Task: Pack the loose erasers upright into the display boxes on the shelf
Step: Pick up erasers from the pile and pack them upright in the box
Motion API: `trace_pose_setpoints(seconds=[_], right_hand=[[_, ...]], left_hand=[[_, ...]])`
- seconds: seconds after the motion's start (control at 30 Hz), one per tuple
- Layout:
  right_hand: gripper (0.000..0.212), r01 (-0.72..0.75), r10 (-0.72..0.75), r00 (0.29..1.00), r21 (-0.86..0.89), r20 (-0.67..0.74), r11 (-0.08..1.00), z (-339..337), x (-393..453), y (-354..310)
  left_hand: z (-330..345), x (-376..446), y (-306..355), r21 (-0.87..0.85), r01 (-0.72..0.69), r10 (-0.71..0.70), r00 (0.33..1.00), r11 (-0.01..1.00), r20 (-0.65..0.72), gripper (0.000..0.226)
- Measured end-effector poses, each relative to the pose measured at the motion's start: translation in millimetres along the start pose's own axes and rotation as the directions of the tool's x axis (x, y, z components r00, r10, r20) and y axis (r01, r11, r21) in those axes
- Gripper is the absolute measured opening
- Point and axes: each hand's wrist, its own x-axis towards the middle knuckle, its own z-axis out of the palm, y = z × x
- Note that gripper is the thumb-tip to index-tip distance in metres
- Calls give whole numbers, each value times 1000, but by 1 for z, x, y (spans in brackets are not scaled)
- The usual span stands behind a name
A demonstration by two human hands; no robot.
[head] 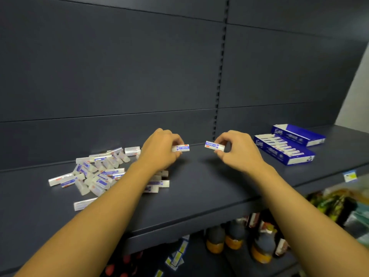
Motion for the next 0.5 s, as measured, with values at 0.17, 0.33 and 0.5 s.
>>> trace_pose_setpoints(seconds=[0.17, 0.33, 0.5], right_hand=[[14, -70, 69, 997, -27, -35, 997, -26, -12, 23], [13, -95, 94, 995, -39, -35, 995, -54, -16, 51], [15, -103, 102, 994, -43, -25, 994, -89, -22, 92]], left_hand=[[7, 13, 39, 24, -54, 54, 998, 998, 21, 14], [12, 33, 85, 36, -53, 54, 998, 998, -25, 14], [30, 48, 138, 34, 0, 1, 999, 999, -33, 13]])
